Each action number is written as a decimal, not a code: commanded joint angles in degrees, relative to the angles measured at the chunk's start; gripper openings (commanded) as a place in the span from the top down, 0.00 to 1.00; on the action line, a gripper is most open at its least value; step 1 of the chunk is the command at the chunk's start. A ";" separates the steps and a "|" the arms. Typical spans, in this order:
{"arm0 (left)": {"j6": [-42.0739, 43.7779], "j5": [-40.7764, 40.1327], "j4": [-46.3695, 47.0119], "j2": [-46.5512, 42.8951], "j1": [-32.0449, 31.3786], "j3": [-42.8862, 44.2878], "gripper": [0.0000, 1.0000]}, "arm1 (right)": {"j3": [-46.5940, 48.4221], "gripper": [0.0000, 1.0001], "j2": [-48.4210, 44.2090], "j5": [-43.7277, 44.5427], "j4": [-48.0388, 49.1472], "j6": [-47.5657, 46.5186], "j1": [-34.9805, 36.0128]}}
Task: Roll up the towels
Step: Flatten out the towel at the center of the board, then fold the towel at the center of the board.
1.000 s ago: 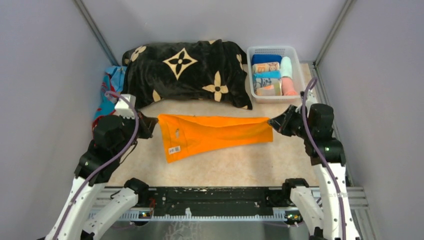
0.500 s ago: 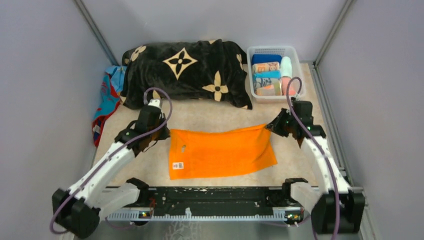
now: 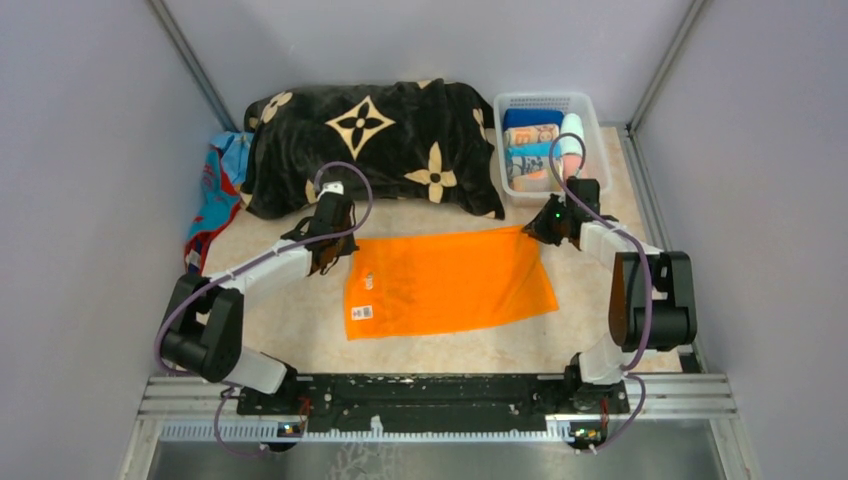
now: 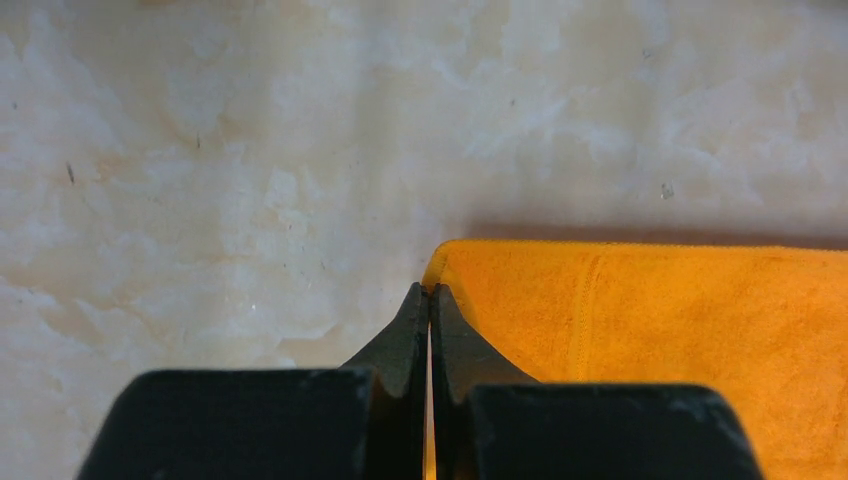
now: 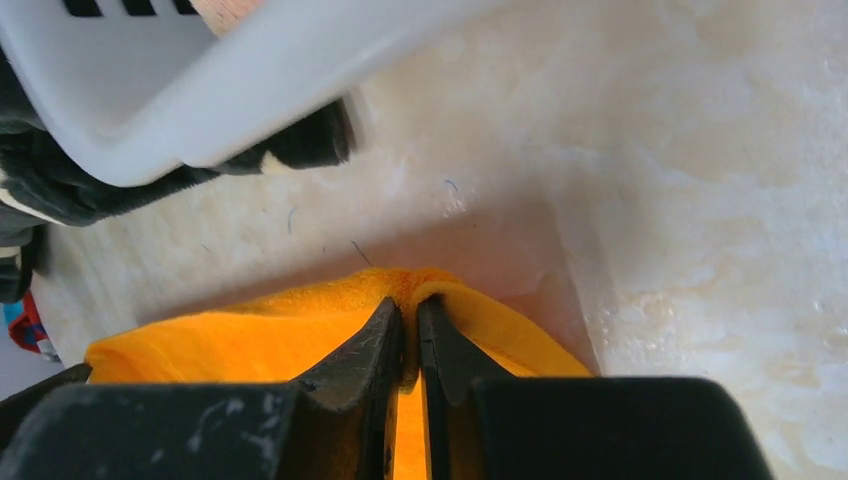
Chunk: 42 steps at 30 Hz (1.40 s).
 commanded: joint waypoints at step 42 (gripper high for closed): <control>-0.36 -3.59 5.43 -7.04 1.97 -4.08 1.00 | 2.20 0.99 -1.74 -4.54 9.22 3.26 -3.73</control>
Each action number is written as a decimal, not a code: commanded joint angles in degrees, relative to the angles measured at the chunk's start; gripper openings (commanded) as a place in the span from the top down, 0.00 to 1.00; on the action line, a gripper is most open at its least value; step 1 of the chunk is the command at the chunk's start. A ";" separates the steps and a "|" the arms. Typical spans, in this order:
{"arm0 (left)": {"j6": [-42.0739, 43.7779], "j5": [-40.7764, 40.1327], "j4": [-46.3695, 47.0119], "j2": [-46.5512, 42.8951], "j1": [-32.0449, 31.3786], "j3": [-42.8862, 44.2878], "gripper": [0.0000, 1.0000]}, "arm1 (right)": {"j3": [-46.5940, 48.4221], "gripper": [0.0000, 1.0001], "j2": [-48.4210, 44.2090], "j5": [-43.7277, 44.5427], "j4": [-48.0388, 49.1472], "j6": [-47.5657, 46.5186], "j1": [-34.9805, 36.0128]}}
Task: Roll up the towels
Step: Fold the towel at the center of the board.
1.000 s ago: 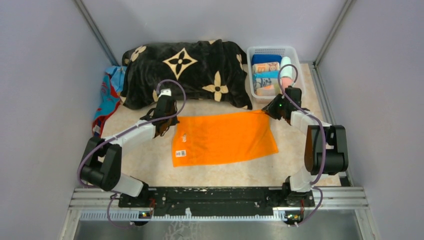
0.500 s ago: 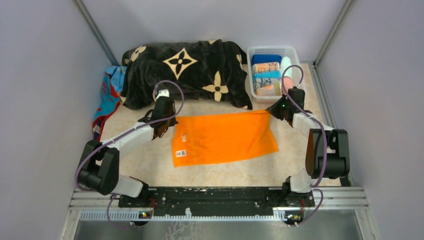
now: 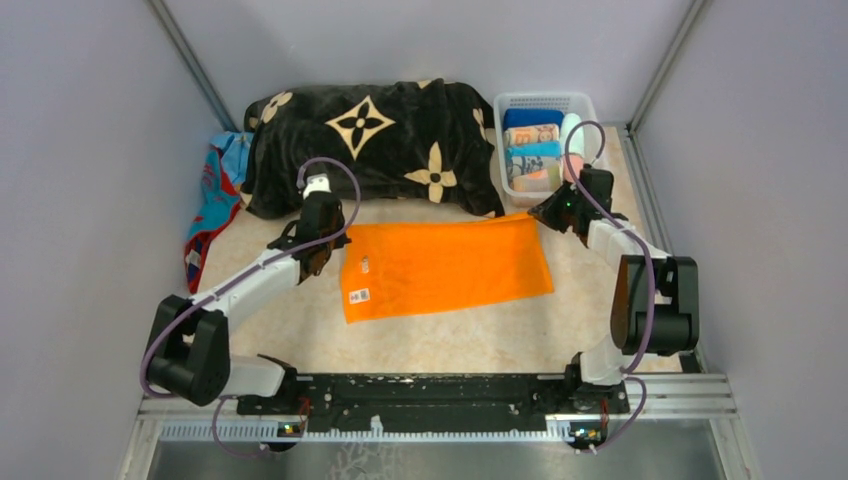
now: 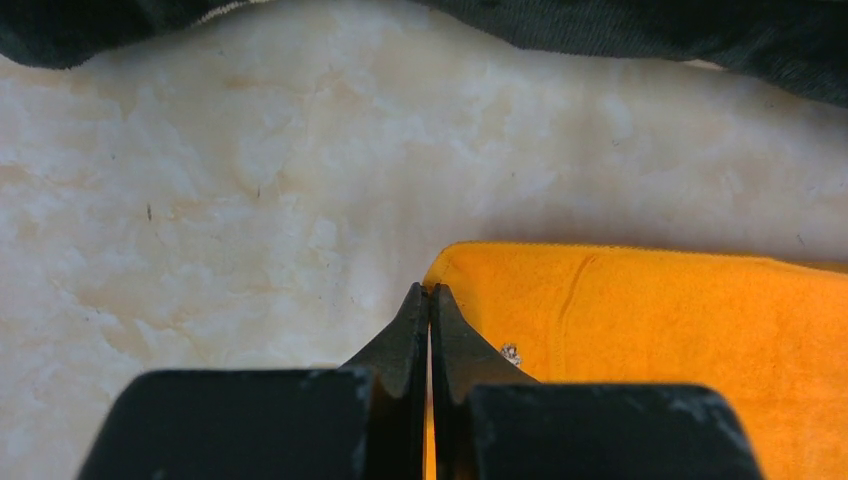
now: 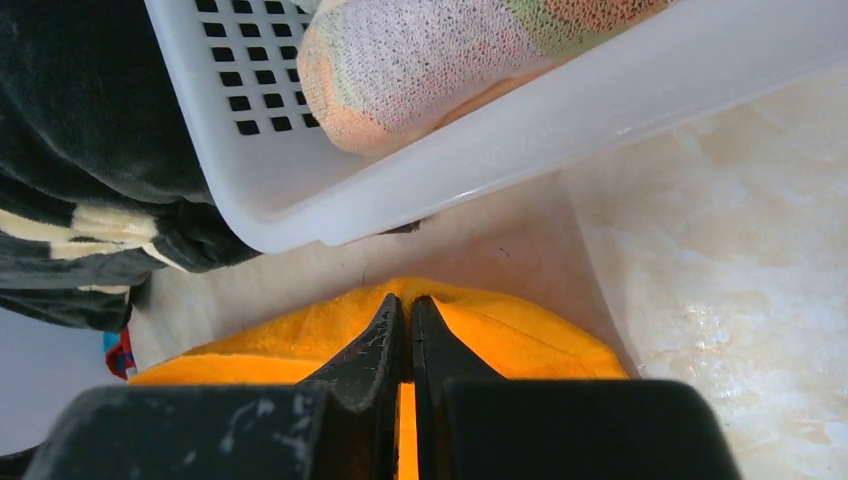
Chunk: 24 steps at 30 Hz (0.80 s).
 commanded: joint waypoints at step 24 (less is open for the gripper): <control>2.87 15.99 -25.38 -9.55 0.30 4.04 1.00 | -11.06 0.99 -17.06 5.91 -9.92 -5.50 -2.39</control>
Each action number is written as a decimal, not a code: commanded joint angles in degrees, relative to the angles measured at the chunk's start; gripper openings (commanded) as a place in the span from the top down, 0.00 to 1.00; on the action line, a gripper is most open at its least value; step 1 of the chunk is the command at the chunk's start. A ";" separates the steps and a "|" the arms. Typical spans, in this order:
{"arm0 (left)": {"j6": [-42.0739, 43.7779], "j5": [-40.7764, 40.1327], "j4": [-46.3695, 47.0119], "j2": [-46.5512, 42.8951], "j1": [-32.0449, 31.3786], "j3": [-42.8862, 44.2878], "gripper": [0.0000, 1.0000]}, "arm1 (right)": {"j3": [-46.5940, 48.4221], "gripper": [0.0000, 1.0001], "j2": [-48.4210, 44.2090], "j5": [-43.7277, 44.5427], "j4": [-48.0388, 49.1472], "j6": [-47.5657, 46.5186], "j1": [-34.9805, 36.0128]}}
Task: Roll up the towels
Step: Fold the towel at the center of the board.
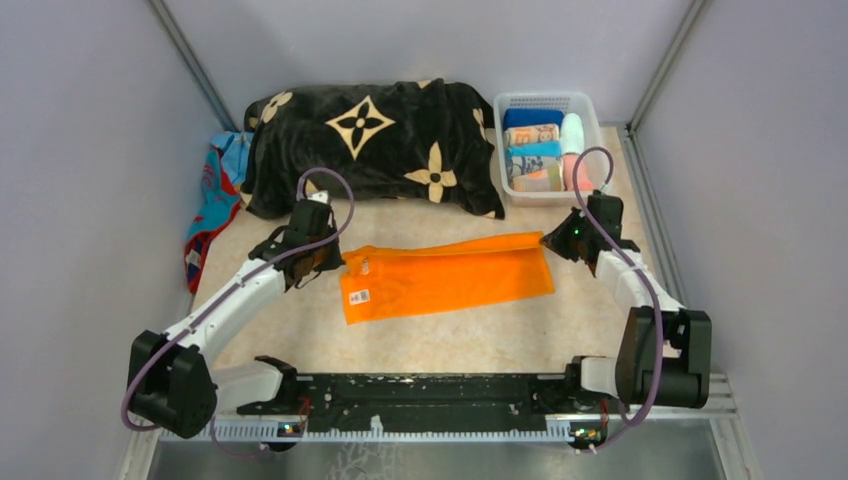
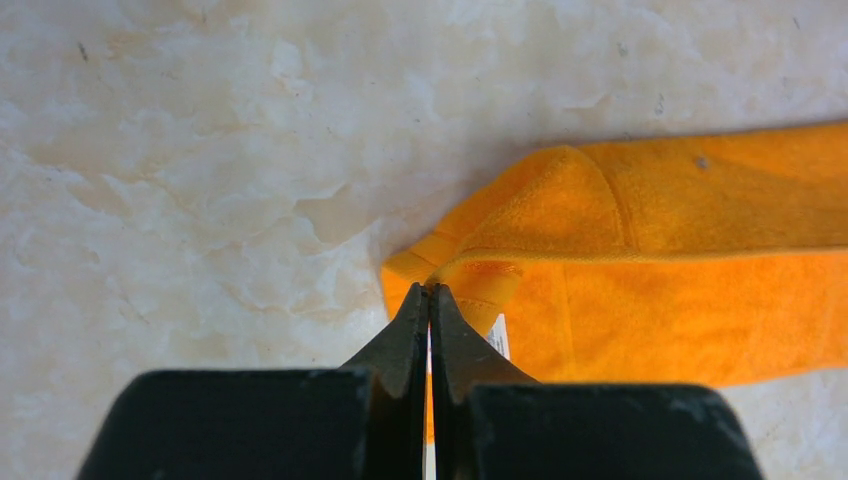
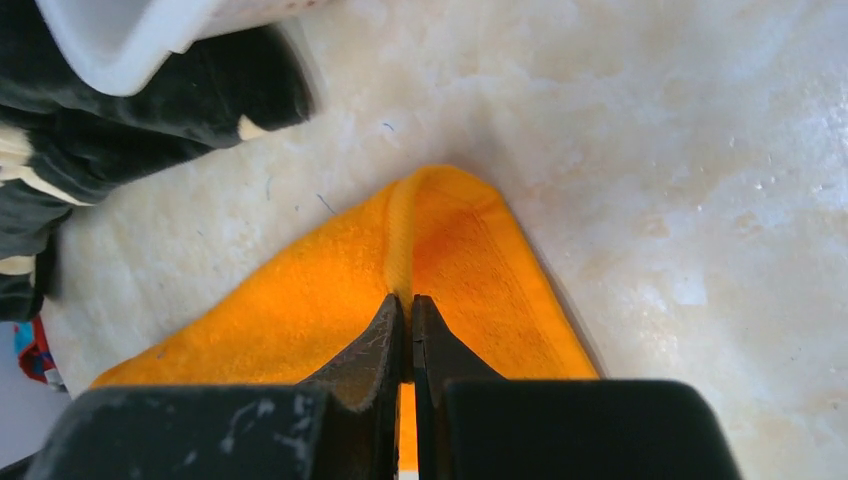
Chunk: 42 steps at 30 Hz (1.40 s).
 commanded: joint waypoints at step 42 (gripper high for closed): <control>-21.63 13.51 -2.46 -18.93 -1.18 -14.33 0.45 | -12.29 0.94 -5.50 -1.49 -1.21 -4.47 -1.42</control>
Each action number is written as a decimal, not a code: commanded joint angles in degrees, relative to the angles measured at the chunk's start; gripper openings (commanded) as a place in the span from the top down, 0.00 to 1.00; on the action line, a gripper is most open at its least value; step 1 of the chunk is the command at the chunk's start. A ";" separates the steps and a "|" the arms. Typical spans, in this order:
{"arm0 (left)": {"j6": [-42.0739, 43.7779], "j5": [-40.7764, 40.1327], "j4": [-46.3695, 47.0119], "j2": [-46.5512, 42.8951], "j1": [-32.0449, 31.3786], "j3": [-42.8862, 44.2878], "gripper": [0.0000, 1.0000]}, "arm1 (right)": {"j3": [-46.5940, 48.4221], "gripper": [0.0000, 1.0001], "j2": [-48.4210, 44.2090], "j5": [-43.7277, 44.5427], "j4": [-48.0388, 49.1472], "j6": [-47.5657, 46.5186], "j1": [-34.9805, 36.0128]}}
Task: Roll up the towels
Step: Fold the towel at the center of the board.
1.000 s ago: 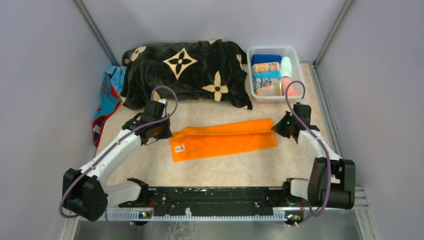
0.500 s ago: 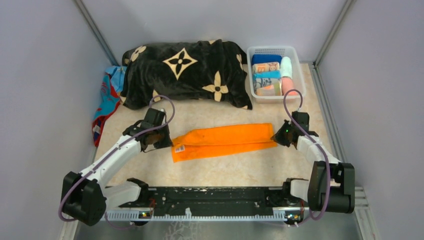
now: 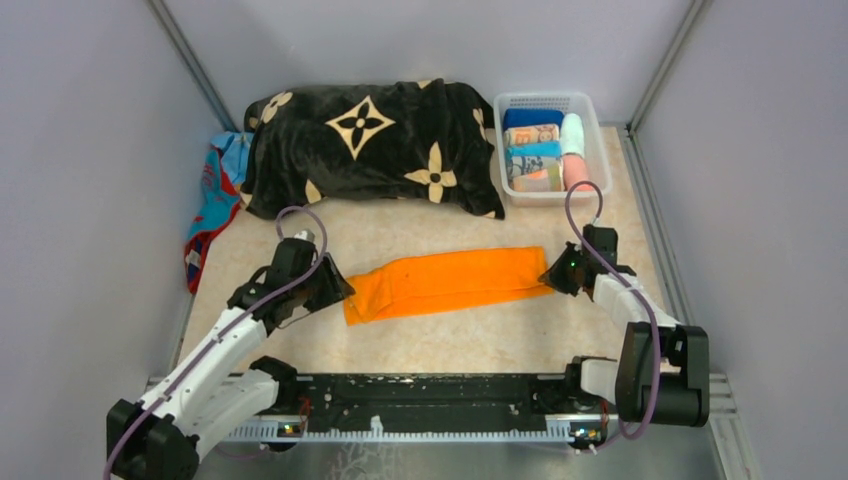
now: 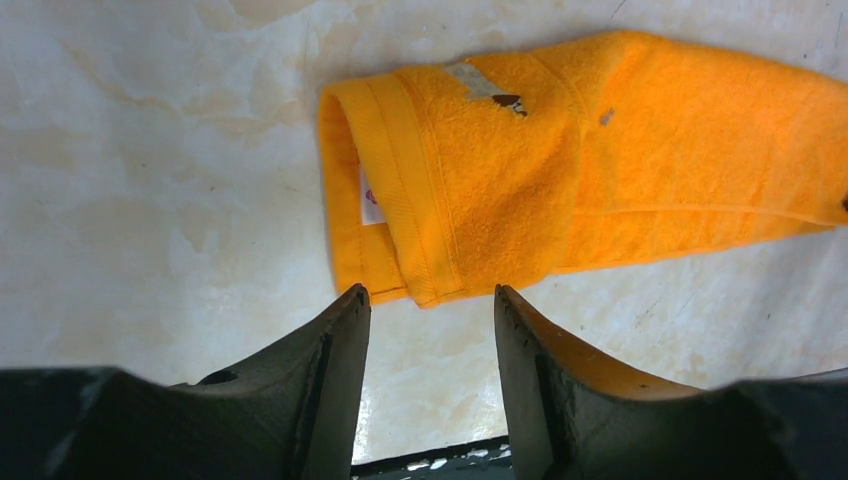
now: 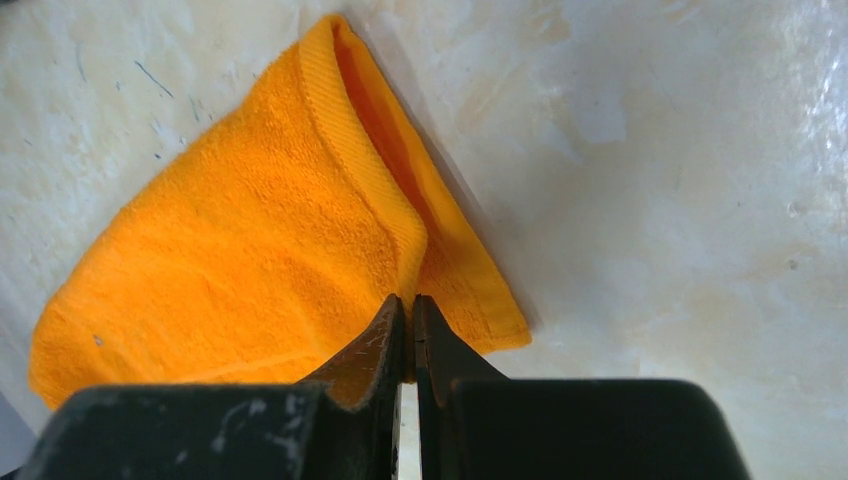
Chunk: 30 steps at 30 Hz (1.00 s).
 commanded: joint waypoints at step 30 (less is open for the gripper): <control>-7.99 -2.96 20.83 18.04 0.50 -6.64 0.61 | -0.96 0.94 -1.22 -0.34 1.75 -3.33 -0.76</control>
